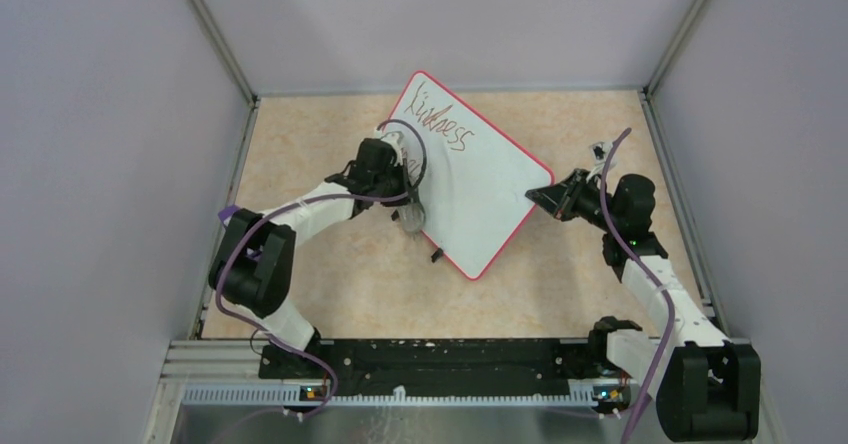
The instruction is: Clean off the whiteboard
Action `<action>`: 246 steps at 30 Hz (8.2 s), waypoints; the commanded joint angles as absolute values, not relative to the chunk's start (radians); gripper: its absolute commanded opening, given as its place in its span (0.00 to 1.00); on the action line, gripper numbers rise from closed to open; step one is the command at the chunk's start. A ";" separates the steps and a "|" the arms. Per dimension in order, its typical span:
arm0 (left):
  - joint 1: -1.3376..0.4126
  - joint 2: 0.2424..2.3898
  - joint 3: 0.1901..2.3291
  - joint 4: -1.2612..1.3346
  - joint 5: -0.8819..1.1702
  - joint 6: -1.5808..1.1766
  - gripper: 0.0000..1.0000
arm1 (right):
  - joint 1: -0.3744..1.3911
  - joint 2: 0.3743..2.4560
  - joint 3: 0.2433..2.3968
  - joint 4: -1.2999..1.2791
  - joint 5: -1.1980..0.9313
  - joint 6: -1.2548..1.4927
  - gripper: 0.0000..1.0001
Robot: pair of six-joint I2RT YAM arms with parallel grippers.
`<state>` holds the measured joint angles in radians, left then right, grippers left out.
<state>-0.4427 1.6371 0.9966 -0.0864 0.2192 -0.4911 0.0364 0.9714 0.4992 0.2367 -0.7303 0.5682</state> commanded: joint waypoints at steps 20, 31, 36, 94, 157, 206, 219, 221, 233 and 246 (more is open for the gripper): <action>-0.436 1.670 1.098 -0.055 0.196 -0.464 0.00 | 0.080 1.009 0.487 0.102 -0.770 0.474 0.00; -0.351 1.705 1.133 -0.065 0.312 -0.468 0.00 | 0.081 1.015 0.489 0.105 -0.772 0.475 0.00; -0.469 1.726 1.313 -0.117 0.248 -0.440 0.00 | 0.080 1.014 0.491 0.100 -0.772 0.474 0.00; -0.287 1.772 1.107 -0.017 0.279 -0.455 0.00 | 0.089 1.046 0.487 0.114 -0.775 0.473 0.00; -0.167 1.841 1.130 0.059 0.400 -0.517 0.00 | 0.090 1.031 0.486 0.087 -0.770 0.468 0.00; -0.277 1.878 1.571 -0.131 0.286 -0.418 0.00 | 0.091 1.069 0.483 0.112 -0.775 0.471 0.00; -0.512 1.692 1.301 -0.125 0.233 -0.410 0.00 | 0.091 1.068 0.488 0.117 -0.776 0.473 0.00; -0.552 1.663 1.225 -0.097 0.223 -0.435 0.00 | 0.091 1.068 0.488 0.117 -0.779 0.474 0.00; -0.598 1.648 1.278 -0.058 0.111 -0.512 0.00 | 0.096 1.044 0.499 0.087 -0.772 0.468 0.00; -0.638 1.869 1.665 -0.070 0.189 -0.555 0.00 | 0.098 1.044 0.502 0.083 -0.770 0.465 0.00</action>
